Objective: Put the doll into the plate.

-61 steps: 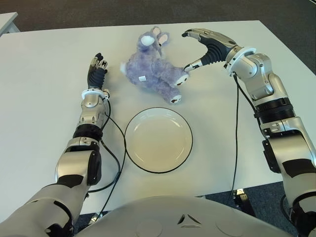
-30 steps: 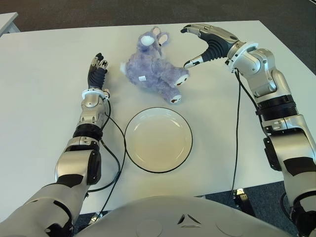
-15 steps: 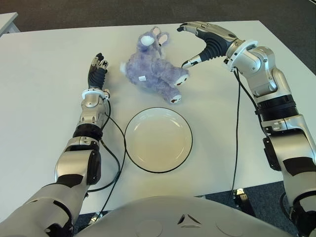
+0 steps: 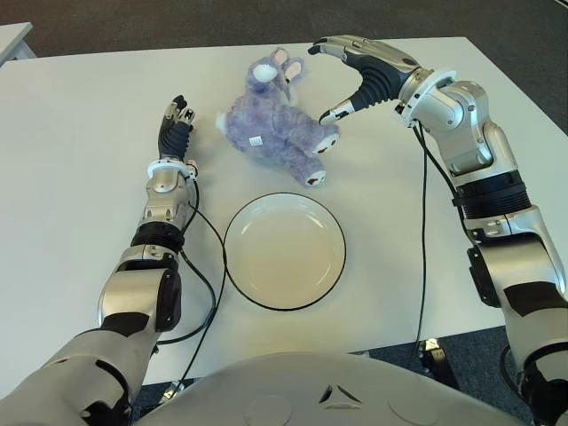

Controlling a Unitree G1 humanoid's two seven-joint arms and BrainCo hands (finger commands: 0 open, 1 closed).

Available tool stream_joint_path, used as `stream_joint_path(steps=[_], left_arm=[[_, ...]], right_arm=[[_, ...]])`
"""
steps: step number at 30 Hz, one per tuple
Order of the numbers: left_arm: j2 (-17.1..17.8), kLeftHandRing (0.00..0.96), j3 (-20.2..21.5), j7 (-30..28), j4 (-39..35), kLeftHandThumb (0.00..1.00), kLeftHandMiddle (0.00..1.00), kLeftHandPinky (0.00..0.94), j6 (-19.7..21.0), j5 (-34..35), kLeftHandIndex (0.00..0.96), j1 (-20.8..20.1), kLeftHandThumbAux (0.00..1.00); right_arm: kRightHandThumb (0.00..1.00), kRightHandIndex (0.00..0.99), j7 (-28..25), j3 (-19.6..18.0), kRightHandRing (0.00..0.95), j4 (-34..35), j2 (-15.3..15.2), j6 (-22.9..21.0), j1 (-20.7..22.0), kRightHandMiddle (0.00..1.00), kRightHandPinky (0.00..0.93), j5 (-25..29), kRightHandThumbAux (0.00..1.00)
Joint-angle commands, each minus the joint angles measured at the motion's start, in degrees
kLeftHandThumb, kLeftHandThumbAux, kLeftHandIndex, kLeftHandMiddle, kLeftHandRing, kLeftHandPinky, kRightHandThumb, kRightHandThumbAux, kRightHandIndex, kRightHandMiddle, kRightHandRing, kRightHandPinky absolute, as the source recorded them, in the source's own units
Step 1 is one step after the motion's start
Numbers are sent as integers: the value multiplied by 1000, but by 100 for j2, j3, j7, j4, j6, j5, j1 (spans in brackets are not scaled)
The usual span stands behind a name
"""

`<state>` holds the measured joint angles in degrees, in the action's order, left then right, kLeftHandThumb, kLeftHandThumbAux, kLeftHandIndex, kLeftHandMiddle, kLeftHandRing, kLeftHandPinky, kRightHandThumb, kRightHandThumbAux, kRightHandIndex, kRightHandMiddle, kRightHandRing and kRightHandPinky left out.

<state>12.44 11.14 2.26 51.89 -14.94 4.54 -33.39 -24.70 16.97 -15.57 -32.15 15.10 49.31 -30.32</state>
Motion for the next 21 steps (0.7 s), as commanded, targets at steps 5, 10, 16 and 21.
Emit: stream_joint_path(steps=[5, 10, 16, 21], left_arm=[[-86, 0, -33, -25, 218, 584, 0, 75, 230, -27, 0, 212, 341], [-82, 0, -50, -41, 206, 580, 0, 69, 234, -33, 0, 221, 334], [-95, 0, -75, -2, 169, 572, 0, 69, 249, -48, 0, 240, 332], [-92, 3, -88, 10, 170, 568, 0, 69, 250, -46, 0, 242, 335]], right_arm=[[0, 1, -125, 156, 0, 107, 163, -196, -108, 0, 0, -101, 480], [0, 0, -144, 229, 0, 167, 289, -288, -138, 0, 8, -136, 478], [0, 2, -191, 256, 0, 235, 345, -372, -163, 0, 22, -125, 483], [6, 6, -214, 300, 0, 285, 450, -470, -185, 0, 25, -136, 495]])
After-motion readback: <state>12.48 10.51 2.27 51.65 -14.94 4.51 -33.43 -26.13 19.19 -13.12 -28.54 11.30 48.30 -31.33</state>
